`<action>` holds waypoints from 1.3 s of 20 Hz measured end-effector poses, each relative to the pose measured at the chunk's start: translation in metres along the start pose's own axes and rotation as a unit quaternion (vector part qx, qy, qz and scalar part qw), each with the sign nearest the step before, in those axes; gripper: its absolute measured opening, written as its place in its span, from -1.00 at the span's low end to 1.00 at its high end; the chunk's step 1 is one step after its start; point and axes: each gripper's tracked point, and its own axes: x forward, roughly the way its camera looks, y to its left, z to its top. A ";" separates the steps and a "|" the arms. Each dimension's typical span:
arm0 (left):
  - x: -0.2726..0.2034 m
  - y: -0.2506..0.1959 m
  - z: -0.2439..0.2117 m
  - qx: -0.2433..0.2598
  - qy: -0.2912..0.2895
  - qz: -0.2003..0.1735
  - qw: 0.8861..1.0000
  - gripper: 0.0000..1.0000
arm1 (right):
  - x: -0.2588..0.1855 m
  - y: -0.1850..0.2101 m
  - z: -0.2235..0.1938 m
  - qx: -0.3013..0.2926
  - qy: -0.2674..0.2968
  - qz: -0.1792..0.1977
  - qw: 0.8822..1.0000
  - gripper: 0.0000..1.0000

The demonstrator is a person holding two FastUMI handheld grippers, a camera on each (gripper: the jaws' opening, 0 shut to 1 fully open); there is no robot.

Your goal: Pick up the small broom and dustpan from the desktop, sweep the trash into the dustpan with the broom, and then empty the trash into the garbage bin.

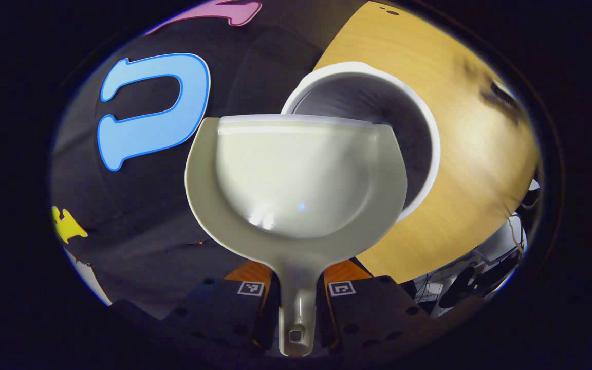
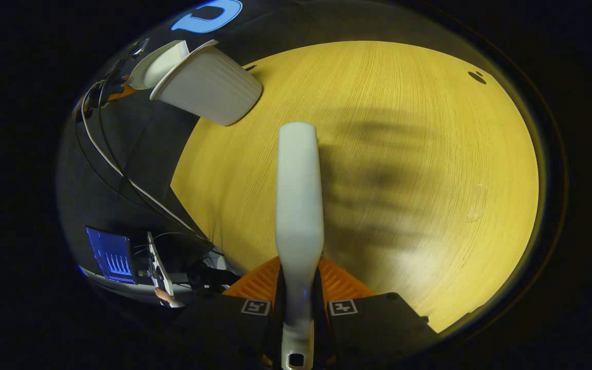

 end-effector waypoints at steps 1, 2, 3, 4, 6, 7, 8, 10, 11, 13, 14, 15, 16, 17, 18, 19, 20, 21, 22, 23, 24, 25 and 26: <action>0.000 -0.004 0.002 -0.027 -0.019 -0.004 0.999 -0.42 | 0.000 0.000 0.001 0.002 -0.002 -0.001 1.000 -0.46; 0.001 -0.008 0.005 -0.061 -0.038 -0.009 0.997 -0.41 | -0.002 0.000 0.002 0.005 -0.005 -0.002 1.000 -0.46; -0.003 -0.011 0.012 -0.096 -0.059 -0.014 0.994 -0.42 | -0.004 -0.001 0.005 0.010 -0.009 -0.002 1.000 -0.46; -0.005 -0.014 0.020 -0.126 -0.082 -0.018 0.988 -0.42 | -0.002 -0.002 0.003 0.016 -0.011 -0.003 1.000 -0.47; -0.005 -0.014 0.026 -0.173 -0.127 -0.027 0.976 -0.41 | -0.004 -0.002 0.008 0.025 -0.022 -0.010 0.999 -0.46; -0.002 -0.016 0.032 -0.194 -0.147 -0.035 0.969 -0.43 | -0.006 -0.002 0.011 0.029 -0.027 -0.014 0.999 -0.47; -0.002 -0.021 0.040 -0.213 -0.167 -0.049 0.961 -0.42 | -0.009 -0.005 0.016 0.031 -0.033 -0.021 0.999 -0.57; 0.002 -0.038 0.064 -0.238 -0.210 -0.086 0.944 -0.43 | -0.012 -0.013 0.026 0.036 -0.044 -0.035 0.998 -0.57; 0.004 -0.047 0.079 -0.245 -0.227 -0.106 0.936 -0.42 | -0.014 -0.016 0.029 0.041 -0.049 -0.042 0.997 -0.57; -0.014 -0.083 0.109 -0.251 -0.258 -0.141 0.922 -0.42 | -0.015 -0.021 0.036 0.060 -0.062 -0.059 0.995 -0.57; -0.017 -0.097 0.120 -0.259 -0.261 -0.152 0.917 -0.42 | -0.015 -0.023 0.038 0.069 -0.067 -0.066 0.993 -0.57; -0.021 -0.114 0.130 -0.269 -0.268 -0.165 0.910 -0.43 | -0.015 -0.028 0.040 0.080 -0.072 -0.076 0.991 -0.47; -0.025 -0.130 0.142 -0.276 -0.273 -0.184 0.903 -0.42 | -0.015 -0.033 0.041 0.087 -0.077 -0.088 0.989 -0.37; -0.031 -0.148 0.151 -0.280 -0.282 -0.208 0.894 -0.42 | -0.015 -0.039 0.041 0.092 -0.081 -0.101 0.987 -0.57; -0.036 -0.166 0.161 -0.286 -0.288 -0.231 0.884 -0.42 | -0.015 -0.043 0.041 0.094 -0.084 -0.112 0.986 -0.47; -0.038 -0.181 0.170 -0.294 -0.287 -0.251 0.876 -0.42 | -0.014 -0.049 0.041 0.097 -0.086 -0.123 0.984 -0.47; -0.038 -0.197 0.176 -0.305 -0.283 -0.271 0.868 -0.42 | -0.014 -0.054 0.038 0.100 -0.084 -0.132 0.983 -0.47; -0.036 -0.213 0.182 -0.315 -0.275 -0.290 0.861 -0.43 | -0.012 -0.058 0.037 0.103 -0.082 -0.137 0.982 -0.46; -0.032 -0.231 0.187 -0.325 -0.264 -0.309 0.854 -0.42 | -0.010 -0.061 0.034 0.106 -0.078 -0.142 0.981 -0.47; -0.027 -0.250 0.190 -0.332 -0.250 -0.325 0.850 -0.41 | -0.007 -0.064 0.032 0.107 -0.074 -0.148 0.980 -0.47; -0.019 -0.269 0.191 -0.334 -0.232 -0.336 0.849 -0.41 | -0.004 -0.066 0.030 0.111 -0.070 -0.155 0.979 -0.46; -0.009 -0.289 0.187 -0.330 -0.217 -0.344 0.852 -0.42 | -0.001 -0.068 0.030 0.116 -0.063 -0.159 0.978 -0.55; 0.003 -0.305 0.184 -0.322 -0.199 -0.349 0.857 -0.42 | 0.003 -0.073 0.030 0.122 -0.059 -0.166 0.977 -0.46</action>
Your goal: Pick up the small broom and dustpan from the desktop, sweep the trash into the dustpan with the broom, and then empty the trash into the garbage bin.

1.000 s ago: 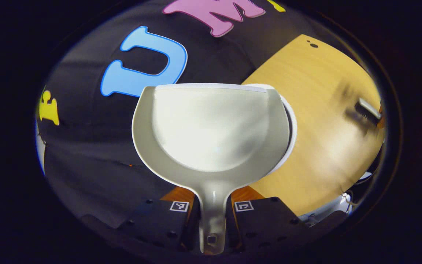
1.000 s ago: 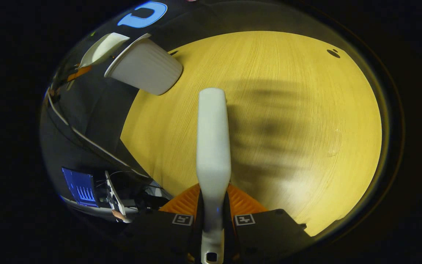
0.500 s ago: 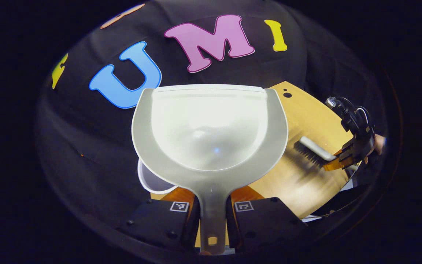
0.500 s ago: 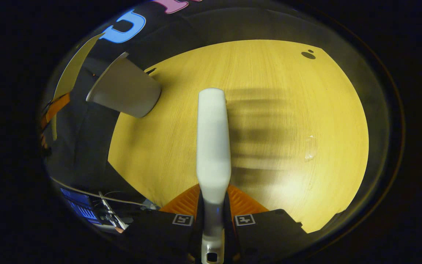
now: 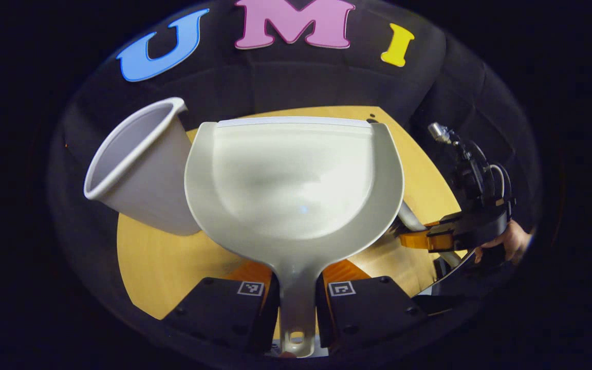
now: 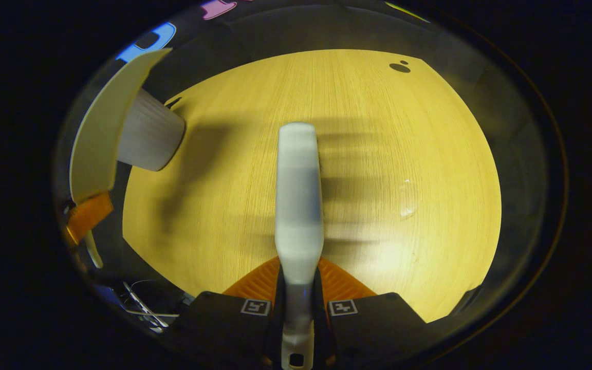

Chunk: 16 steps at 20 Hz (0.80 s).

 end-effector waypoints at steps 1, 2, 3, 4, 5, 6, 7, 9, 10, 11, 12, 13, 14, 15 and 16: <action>0.012 0.001 -0.015 0.001 0.019 0.005 1.000 -0.42 | 0.005 -0.003 0.002 0.002 0.003 -0.006 1.000 -0.46; 0.022 0.002 -0.027 -0.002 0.035 0.008 0.999 -0.40 | 0.010 -0.005 0.003 0.003 0.007 -0.013 1.000 -0.46; 0.029 0.002 -0.036 -0.009 0.046 0.009 0.999 -0.41 | 0.014 -0.008 0.004 0.001 0.013 -0.016 1.000 -0.46; 0.034 0.001 -0.041 -0.021 0.053 0.005 0.998 -0.41 | 0.016 -0.006 0.000 -0.002 0.020 -0.019 1.000 -0.54; 0.035 0.000 -0.046 -0.036 0.057 -0.001 0.998 -0.41 | 0.019 -0.007 -0.001 -0.009 0.027 -0.022 0.999 -0.46; 0.035 -0.001 -0.049 -0.051 0.062 -0.006 0.997 -0.41 | 0.021 -0.008 -0.002 -0.015 0.030 -0.027 0.999 -0.54; 0.036 -0.001 -0.053 -0.063 0.066 -0.008 0.996 -0.41 | 0.023 -0.008 0.000 -0.020 0.028 -0.032 0.999 -0.46; 0.038 0.000 -0.055 -0.077 0.074 -0.003 0.994 -0.43 | 0.030 0.001 -0.002 -0.020 0.034 -0.024 0.999 -0.46; 0.038 0.000 -0.056 -0.083 0.081 -0.001 0.993 -0.41 | 0.032 0.006 -0.003 -0.022 0.039 -0.018 0.999 -0.54; 0.036 -0.001 -0.058 -0.089 0.089 -0.002 0.992 -0.40 | 0.034 0.009 -0.002 -0.029 0.041 -0.020 0.999 -0.46; 0.036 -0.001 -0.058 -0.093 0.096 -0.002 0.991 -0.41 | 0.038 0.006 -0.003 -0.035 0.041 -0.025 0.998 -0.46; 0.036 -0.001 -0.058 -0.096 0.102 0.000 0.990 -0.41 | 0.039 0.008 -0.005 -0.037 0.044 -0.028 0.998 -0.46; 0.036 0.000 -0.058 -0.098 0.107 0.005 0.989 -0.42 | 0.042 0.009 -0.008 -0.036 0.049 -0.027 0.998 -0.46; 0.036 0.001 -0.058 -0.101 0.115 0.009 0.988 -0.42 | 0.044 0.009 -0.010 -0.033 0.057 -0.026 0.998 -0.46; 0.035 0.001 -0.058 -0.107 0.126 0.012 0.986 -0.41 | 0.046 0.010 -0.012 -0.030 0.064 -0.026 0.997 -0.53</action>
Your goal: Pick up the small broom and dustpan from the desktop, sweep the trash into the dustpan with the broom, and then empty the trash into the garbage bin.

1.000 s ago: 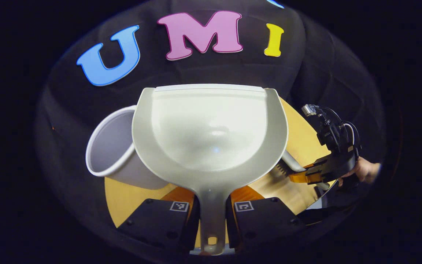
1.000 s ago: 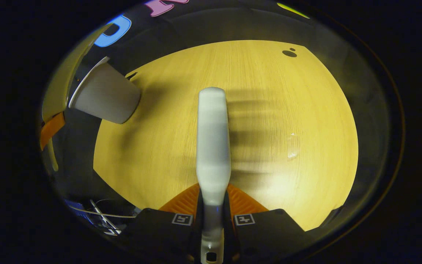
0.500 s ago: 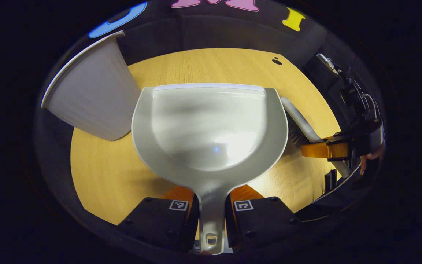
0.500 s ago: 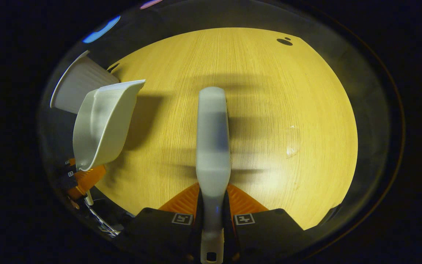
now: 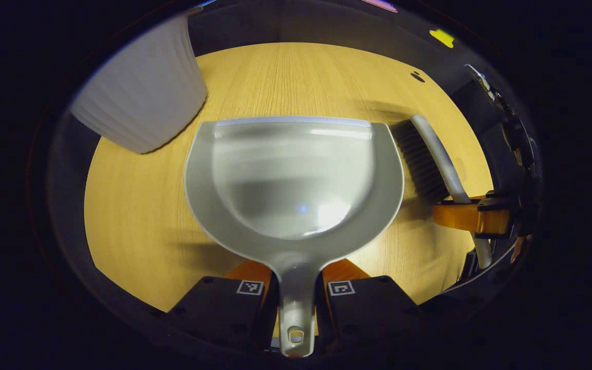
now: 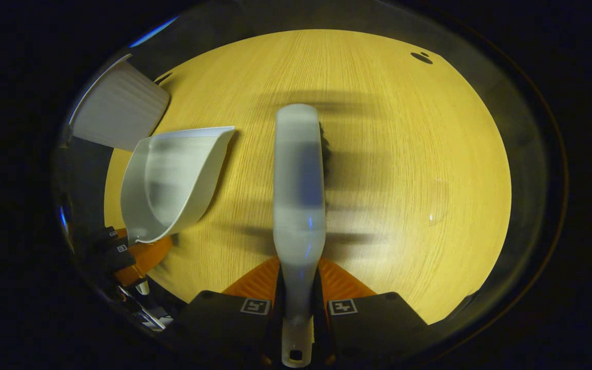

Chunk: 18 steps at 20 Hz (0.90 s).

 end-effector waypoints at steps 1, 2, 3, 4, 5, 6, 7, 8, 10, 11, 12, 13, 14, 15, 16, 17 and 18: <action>0.000 0.000 -0.001 -0.004 0.011 0.004 1.000 -0.40 | 0.003 0.001 0.001 0.000 0.005 -0.001 1.000 -0.46; -0.002 -0.001 0.000 -0.008 0.017 0.004 1.000 -0.41 | 0.007 0.001 0.002 -0.003 0.006 -0.006 1.000 -0.46; -0.001 0.000 0.002 -0.004 0.011 0.005 1.000 -0.41 | 0.009 0.001 0.003 -0.005 0.007 -0.008 1.000 -0.39; -0.001 0.001 0.000 -0.001 0.017 0.010 1.000 -0.41 | 0.010 0.003 0.001 -0.003 0.009 -0.005 1.000 -0.46; -0.001 0.002 -0.002 0.002 0.027 0.014 1.000 -0.42 | 0.010 0.005 0.002 0.000 0.011 -0.003 1.000 -0.46; -0.003 0.003 -0.002 0.001 0.031 0.019 0.999 -0.40 | 0.009 0.007 0.003 0.002 0.012 -0.001 1.000 -0.43; -0.003 0.003 -0.002 0.001 0.034 0.020 0.999 -0.43 | 0.008 0.008 0.003 0.004 0.011 0.001 1.000 -0.41; -0.003 0.003 -0.002 0.002 0.036 0.020 0.999 -0.39 | 0.006 0.010 0.003 0.007 0.010 0.003 1.000 -0.41; -0.006 0.001 0.000 0.002 0.029 0.018 0.999 -0.14 | -0.001 0.016 0.005 0.016 0.001 0.016 1.000 -0.09; -0.010 0.000 0.001 0.002 0.024 0.019 1.000 0.07 | -0.007 0.018 0.007 0.020 -0.005 0.021 1.000 0.14; -0.017 -0.001 0.002 0.005 0.017 0.019 1.000 0.24 | -0.014 0.022 0.009 0.022 -0.015 0.031 0.999 0.38; -0.028 -0.002 0.002 0.008 0.009 0.019 1.000 0.27 | -0.024 0.022 0.014 0.019 -0.032 0.034 0.999 0.56; -0.042 -0.005 0.004 0.012 -0.009 0.017 1.000 0.38 | -0.035 0.023 0.017 0.014 -0.053 0.037 0.998 1.00; -0.058 -0.006 0.004 0.016 -0.035 0.015 0.999 0.39 | -0.049 0.023 0.021 0.009 -0.077 0.038 0.996 0.96; -0.077 -0.003 0.003 0.023 -0.063 0.022 0.998 0.39 | -0.068 0.024 0.023 0.004 -0.104 0.039 0.994 0.86; -0.098 0.000 0.005 0.032 -0.092 0.035 0.995 0.39 | -0.087 0.025 0.028 0.002 -0.130 0.041 0.991 0.86; -0.120 0.002 0.009 0.043 -0.119 0.045 0.991 0.39 | -0.106 0.027 0.035 0.000 -0.162 0.045 0.986 0.96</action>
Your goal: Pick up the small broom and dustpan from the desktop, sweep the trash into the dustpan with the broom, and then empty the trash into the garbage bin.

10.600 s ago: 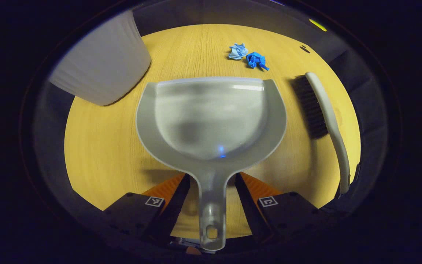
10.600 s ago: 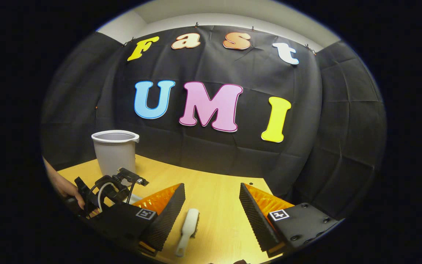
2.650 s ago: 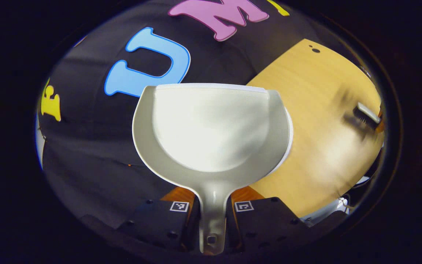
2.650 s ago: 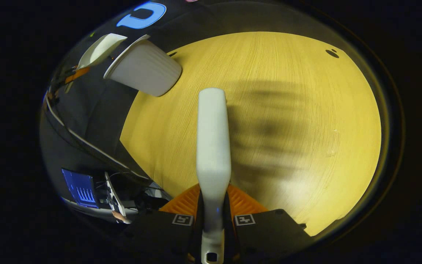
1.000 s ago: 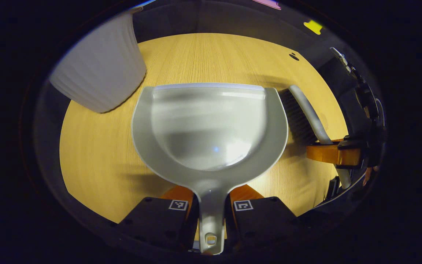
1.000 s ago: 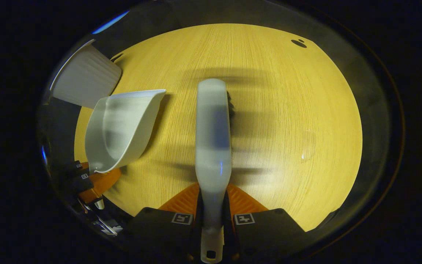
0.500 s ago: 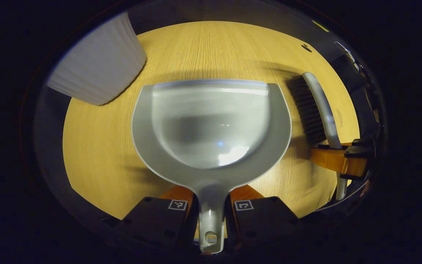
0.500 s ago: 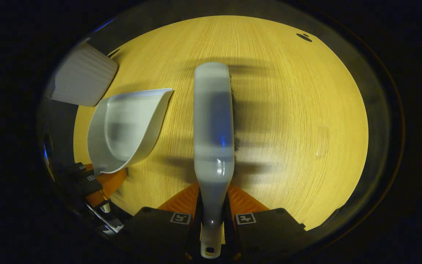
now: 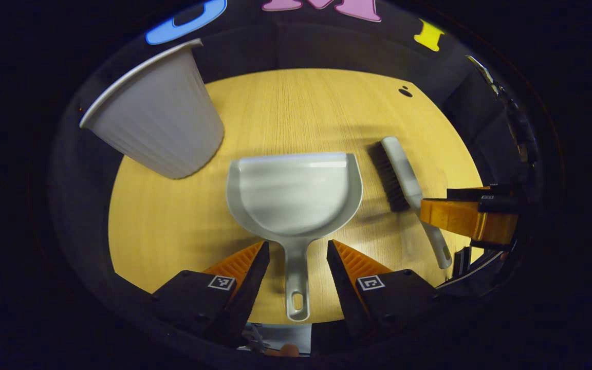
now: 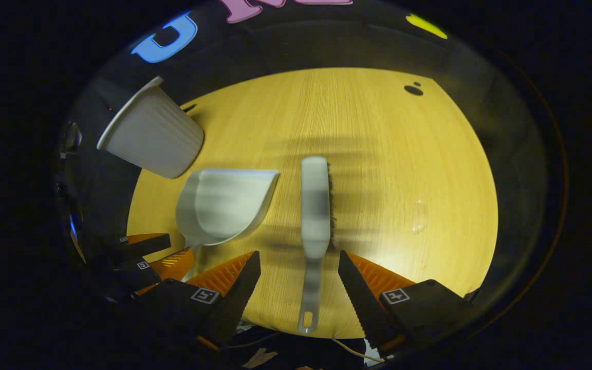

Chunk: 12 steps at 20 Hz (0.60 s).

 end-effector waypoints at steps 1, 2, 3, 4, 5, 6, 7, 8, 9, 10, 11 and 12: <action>-0.022 0.002 0.003 0.002 -0.013 0.006 1.000 0.39 | -0.018 0.001 0.011 -0.002 -0.027 -0.001 1.000 0.96; -0.043 0.000 0.008 -0.005 -0.034 0.003 0.999 0.39 | -0.037 0.003 0.020 -0.001 -0.051 0.000 0.999 0.96; -0.060 -0.003 0.015 -0.016 -0.058 -0.009 0.998 0.39 | -0.056 0.009 0.030 0.001 -0.080 0.009 0.997 0.95; -0.083 -0.006 0.026 -0.029 -0.096 -0.024 0.995 0.39 | -0.076 0.017 0.044 0.002 -0.118 0.018 0.993 0.95; -0.108 -0.009 0.041 -0.041 -0.142 -0.037 0.988 0.39 | -0.098 0.025 0.060 0.001 -0.165 0.023 0.986 0.95; -0.130 -0.009 0.052 -0.050 -0.187 -0.050 0.980 0.39 | -0.122 0.028 0.076 -0.007 -0.216 0.019 0.976 0.94; -0.153 -0.009 0.062 -0.054 -0.224 -0.051 0.972 0.39 | -0.144 0.023 0.096 -0.014 -0.285 -0.006 0.958 0.94; -0.171 -0.004 0.069 -0.055 -0.254 -0.037 0.965 0.38 | -0.165 0.023 0.110 -0.021 -0.345 -0.019 0.938 0.94; -0.184 0.000 0.073 -0.052 -0.284 -0.020 0.957 0.37 | -0.179 0.029 0.117 -0.026 -0.384 -0.016 0.923 0.94; -0.193 0.004 0.075 -0.044 -0.314 -0.002 0.948 0.38 | -0.188 0.038 0.118 -0.028 -0.410 -0.004 0.912 0.94; -0.201 0.005 0.077 -0.036 -0.344 0.012 0.938 0.38 | -0.193 0.045 0.119 -0.031 -0.422 0.008 0.906 0.93; -0.214 0.005 0.080 -0.032 -0.366 0.015 0.930 0.38 | -0.196 0.048 0.117 -0.039 -0.426 0.018 0.904 0.93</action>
